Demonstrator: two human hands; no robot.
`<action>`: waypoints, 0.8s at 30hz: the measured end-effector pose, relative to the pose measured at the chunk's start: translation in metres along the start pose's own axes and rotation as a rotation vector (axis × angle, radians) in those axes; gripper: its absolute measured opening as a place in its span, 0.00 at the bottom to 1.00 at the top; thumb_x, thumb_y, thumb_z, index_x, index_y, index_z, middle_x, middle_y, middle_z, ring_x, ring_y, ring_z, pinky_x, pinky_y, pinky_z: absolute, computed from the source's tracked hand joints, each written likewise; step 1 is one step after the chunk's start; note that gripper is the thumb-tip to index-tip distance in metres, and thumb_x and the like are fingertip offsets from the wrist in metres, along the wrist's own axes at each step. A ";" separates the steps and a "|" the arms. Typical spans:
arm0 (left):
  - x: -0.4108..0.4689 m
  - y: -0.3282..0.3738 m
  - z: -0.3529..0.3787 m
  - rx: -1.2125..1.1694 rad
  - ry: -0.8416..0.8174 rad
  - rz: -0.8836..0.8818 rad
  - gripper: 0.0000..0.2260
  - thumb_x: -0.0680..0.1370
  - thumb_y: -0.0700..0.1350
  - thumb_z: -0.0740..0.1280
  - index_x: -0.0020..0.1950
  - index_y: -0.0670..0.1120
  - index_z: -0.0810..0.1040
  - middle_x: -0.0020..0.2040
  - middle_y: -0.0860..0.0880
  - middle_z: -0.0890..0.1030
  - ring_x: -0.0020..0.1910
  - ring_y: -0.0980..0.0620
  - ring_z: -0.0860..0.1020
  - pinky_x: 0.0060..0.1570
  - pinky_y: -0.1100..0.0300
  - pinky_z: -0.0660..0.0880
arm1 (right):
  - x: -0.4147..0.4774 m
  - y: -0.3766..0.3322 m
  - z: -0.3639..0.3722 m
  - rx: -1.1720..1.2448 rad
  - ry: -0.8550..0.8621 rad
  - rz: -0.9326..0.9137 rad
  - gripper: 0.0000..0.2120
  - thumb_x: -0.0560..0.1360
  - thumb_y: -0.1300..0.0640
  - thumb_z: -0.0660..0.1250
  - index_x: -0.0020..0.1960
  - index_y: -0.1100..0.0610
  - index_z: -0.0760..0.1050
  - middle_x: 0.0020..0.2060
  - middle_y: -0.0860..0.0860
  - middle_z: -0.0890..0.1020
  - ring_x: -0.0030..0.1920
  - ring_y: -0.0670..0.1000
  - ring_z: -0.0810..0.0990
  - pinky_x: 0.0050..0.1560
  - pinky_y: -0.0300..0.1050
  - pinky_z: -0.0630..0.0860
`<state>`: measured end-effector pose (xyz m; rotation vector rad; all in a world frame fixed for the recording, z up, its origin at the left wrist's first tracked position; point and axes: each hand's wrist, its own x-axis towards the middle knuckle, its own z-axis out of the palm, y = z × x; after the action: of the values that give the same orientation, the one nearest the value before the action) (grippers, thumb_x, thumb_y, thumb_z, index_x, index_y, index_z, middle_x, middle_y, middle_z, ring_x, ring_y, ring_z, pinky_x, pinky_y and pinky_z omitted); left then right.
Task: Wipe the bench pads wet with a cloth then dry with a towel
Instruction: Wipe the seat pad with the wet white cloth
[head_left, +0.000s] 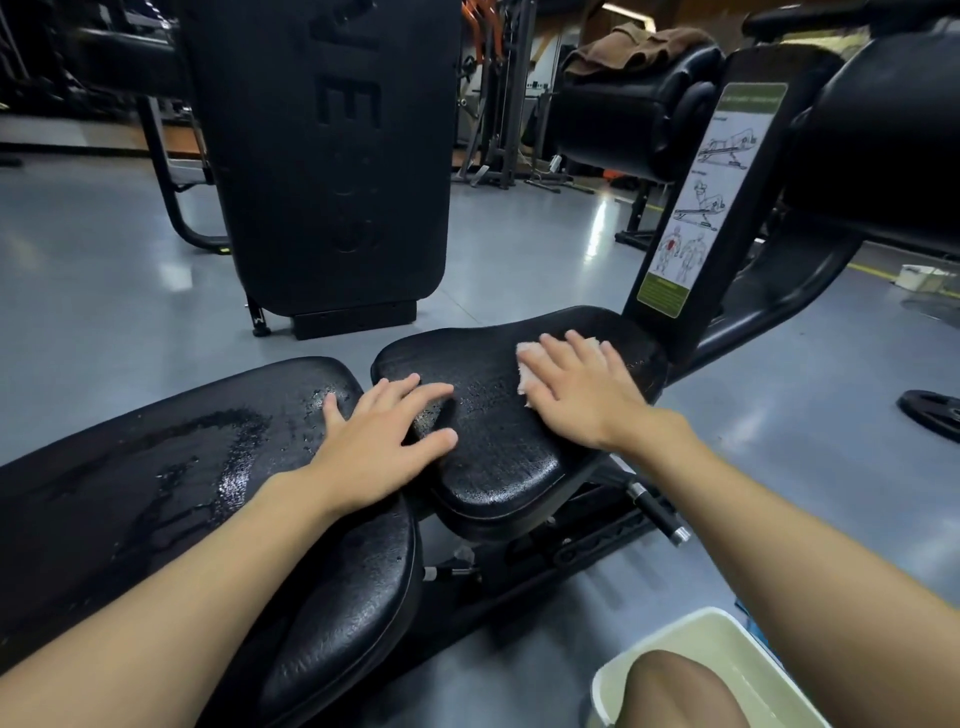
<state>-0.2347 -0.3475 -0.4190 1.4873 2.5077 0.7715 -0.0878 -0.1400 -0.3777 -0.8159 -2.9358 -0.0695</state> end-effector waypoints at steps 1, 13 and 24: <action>0.000 0.000 -0.001 -0.043 0.020 -0.018 0.24 0.76 0.66 0.53 0.73 0.68 0.60 0.79 0.55 0.61 0.80 0.52 0.51 0.73 0.35 0.35 | -0.004 -0.013 0.002 -0.007 -0.002 -0.031 0.25 0.83 0.44 0.44 0.80 0.41 0.50 0.81 0.48 0.51 0.80 0.54 0.44 0.77 0.60 0.39; -0.003 0.002 -0.001 -0.181 0.060 -0.064 0.16 0.84 0.54 0.47 0.70 0.61 0.64 0.64 0.59 0.73 0.73 0.59 0.62 0.75 0.42 0.35 | -0.073 -0.081 0.025 -0.072 0.121 -0.360 0.29 0.80 0.41 0.45 0.78 0.47 0.62 0.78 0.53 0.65 0.78 0.59 0.59 0.76 0.61 0.56; -0.005 -0.005 0.001 -0.009 0.009 0.027 0.29 0.71 0.73 0.45 0.70 0.71 0.65 0.80 0.59 0.56 0.80 0.54 0.50 0.74 0.40 0.34 | -0.034 0.010 0.009 0.039 0.069 0.006 0.25 0.84 0.42 0.44 0.81 0.40 0.50 0.81 0.46 0.48 0.80 0.47 0.40 0.78 0.54 0.37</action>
<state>-0.2352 -0.3532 -0.4232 1.5208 2.4924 0.7945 -0.0540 -0.1483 -0.3904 -0.8004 -2.8605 -0.0389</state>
